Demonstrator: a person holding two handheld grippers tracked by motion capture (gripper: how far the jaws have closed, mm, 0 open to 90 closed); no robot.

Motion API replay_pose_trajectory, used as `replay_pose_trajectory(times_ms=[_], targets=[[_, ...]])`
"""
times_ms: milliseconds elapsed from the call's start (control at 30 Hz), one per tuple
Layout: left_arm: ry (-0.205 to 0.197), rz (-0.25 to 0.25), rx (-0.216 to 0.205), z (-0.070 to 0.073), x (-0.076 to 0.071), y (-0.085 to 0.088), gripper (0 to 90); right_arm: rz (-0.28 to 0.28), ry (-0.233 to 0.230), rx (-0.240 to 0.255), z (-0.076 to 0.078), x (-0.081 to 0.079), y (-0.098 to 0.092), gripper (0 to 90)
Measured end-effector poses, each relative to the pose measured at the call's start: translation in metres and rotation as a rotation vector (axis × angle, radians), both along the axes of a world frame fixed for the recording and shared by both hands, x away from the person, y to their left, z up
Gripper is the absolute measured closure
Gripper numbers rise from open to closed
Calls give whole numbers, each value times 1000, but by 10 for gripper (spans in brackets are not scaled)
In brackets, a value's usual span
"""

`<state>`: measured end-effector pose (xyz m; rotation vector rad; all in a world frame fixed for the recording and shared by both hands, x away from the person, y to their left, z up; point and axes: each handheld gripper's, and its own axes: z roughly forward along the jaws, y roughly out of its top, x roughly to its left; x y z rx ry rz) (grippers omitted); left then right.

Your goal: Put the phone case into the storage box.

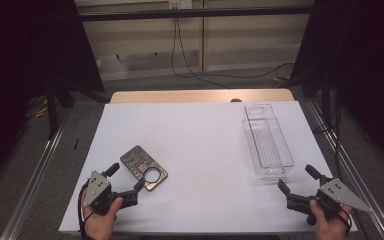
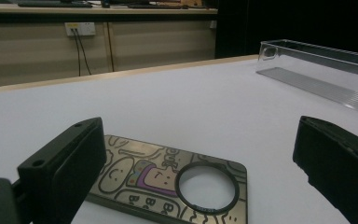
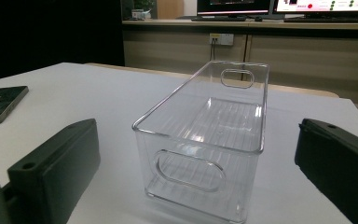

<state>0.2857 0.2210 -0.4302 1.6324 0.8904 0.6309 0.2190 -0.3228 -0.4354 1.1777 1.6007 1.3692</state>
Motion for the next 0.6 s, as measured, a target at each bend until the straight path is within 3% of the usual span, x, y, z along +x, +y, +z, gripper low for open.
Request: replay_pose_trajectory(times_ms=[600], targets=[[33,-20,32,2,-5,6,27,36,9,-13,0,-1,5,0]])
